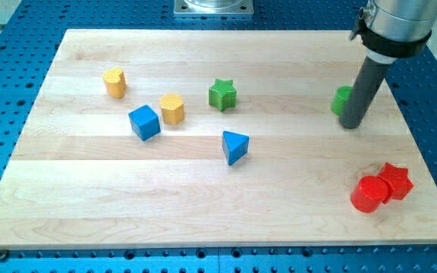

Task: Move the green star to the green circle

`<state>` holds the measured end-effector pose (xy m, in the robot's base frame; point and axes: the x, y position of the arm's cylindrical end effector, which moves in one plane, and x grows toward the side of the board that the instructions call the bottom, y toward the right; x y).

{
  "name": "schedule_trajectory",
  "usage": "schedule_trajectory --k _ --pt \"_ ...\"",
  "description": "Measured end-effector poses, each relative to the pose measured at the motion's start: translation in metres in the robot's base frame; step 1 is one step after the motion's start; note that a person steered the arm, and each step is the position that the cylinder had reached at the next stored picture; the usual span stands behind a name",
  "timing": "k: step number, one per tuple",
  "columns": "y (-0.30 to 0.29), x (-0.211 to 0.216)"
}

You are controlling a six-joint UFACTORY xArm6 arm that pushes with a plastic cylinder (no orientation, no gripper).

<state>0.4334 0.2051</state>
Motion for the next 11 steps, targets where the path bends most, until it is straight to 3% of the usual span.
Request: schedule_trajectory --k 1,2,3,4,5,6,8,9,11 --pt "-0.107 0.010" --pt "-0.145 -0.011" --pt "-0.128 -0.069" --pt "-0.192 -0.096" --pt "-0.242 -0.075" --pt "-0.220 -0.038" --pt "-0.176 -0.073" --pt "-0.110 -0.059" --pt "-0.134 -0.045"
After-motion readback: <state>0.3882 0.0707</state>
